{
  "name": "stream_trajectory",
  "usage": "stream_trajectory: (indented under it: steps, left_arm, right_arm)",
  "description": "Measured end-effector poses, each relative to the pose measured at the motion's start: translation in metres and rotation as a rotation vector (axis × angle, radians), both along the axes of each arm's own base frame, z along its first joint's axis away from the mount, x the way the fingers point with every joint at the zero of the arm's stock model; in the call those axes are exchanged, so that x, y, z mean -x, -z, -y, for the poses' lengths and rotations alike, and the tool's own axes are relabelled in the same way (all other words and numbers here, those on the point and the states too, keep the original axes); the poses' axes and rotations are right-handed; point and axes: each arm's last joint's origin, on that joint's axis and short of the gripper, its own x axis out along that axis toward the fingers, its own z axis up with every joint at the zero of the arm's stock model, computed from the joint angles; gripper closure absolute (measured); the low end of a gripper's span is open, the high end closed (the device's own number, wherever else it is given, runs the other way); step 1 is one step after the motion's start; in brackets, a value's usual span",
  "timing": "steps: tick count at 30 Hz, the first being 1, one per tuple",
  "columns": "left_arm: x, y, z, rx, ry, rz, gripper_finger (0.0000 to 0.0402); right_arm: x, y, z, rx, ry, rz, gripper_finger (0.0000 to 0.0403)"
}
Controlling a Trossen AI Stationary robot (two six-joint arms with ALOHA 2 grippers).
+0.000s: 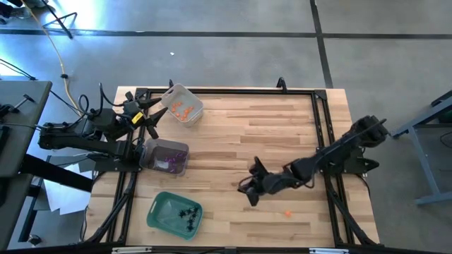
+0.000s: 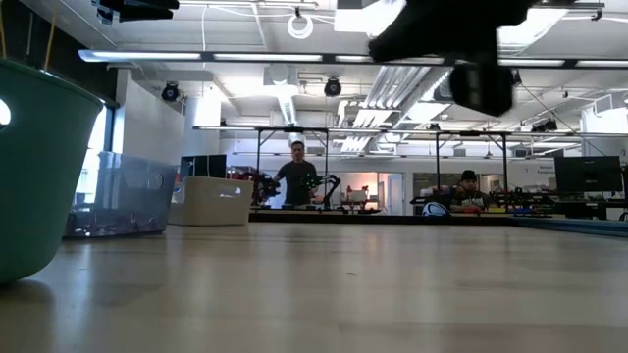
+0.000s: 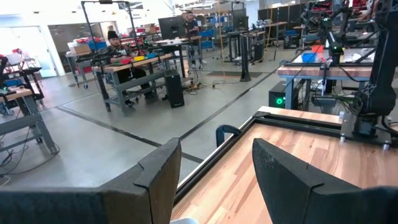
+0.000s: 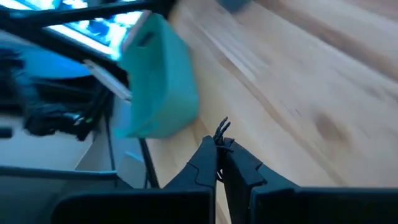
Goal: Sort Halloween decoration
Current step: Put the black spider into the green bin
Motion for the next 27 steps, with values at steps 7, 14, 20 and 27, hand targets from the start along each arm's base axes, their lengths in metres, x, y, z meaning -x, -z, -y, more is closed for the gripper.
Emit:
stream_trajectory:
  steps: [7, 14, 20, 27]
  left_arm:
    - [0.000, 0.000, 0.000, 0.000, 0.000, 0.000, 0.0216]
    - [0.000, 0.000, 0.000, 0.000, 0.000, 0.000, 0.0216]
    - [0.000, 0.000, 0.000, 0.000, 0.000, 0.000, 0.0216]
    - [0.000, 0.000, 0.000, 0.000, 0.000, -0.001, 0.0216]
  right_arm:
    - [-0.045, 0.010, 0.006, 0.053, -0.143, 0.183, 0.0400]
    - [-0.106, 0.000, -0.016, 0.155, -0.399, 0.247, 0.0400]
    - [-0.145, -0.002, -0.033, 0.225, -0.495, 0.138, 0.0400]
    - [-0.180, 0.000, -0.048, 0.349, -0.604, 0.037, 0.0400]
